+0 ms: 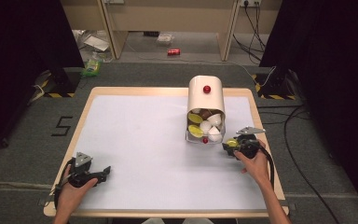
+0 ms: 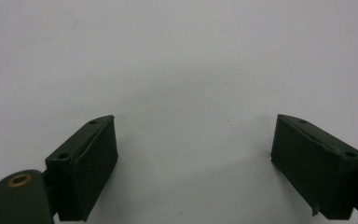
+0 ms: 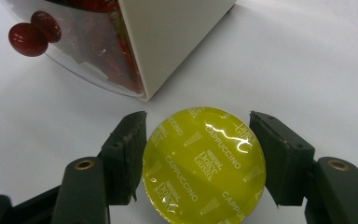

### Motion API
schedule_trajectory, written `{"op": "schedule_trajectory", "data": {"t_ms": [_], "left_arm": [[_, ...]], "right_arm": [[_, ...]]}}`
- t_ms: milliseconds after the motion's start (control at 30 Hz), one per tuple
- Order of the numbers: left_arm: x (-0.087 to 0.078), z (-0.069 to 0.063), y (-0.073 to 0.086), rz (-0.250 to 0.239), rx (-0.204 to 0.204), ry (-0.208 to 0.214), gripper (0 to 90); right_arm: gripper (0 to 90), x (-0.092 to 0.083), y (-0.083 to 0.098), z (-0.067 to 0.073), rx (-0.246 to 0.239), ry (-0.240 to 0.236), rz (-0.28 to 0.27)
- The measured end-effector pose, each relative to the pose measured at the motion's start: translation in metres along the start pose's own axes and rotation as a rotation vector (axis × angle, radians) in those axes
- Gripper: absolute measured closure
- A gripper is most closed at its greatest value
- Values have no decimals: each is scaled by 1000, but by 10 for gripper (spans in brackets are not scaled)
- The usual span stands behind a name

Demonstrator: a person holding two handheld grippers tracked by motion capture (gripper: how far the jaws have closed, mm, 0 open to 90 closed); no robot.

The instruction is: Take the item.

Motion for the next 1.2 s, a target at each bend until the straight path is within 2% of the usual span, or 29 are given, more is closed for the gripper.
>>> {"op": "schedule_trajectory", "data": {"t_ms": [400,567,667,800,1200], "left_arm": [[0,0,0,0,0,0,137],[0,0,0,0,0,0,137],[0,0,0,0,0,0,137],[0,0,0,0,0,0,137],[0,0,0,0,0,0,137]], "right_arm": [[384,4,1,0,-9,-1,5],[292,4,1,0,-7,-3,3],[242,1,0,1,-2,-5,-8],[220,-3,-2,1,5,-9,-24],[196,-16,-4,4,-4,-9,-55]]}}
Point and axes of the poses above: each handheld gripper's, and its own axes: x roughly forward along the jaws, y roughly out of its underside, z roughly to its left, the point moved 6 cm from there along x, roughly forward along the jaws, and after that the axes turned 4 degrees about z, right-handed, at the moved point
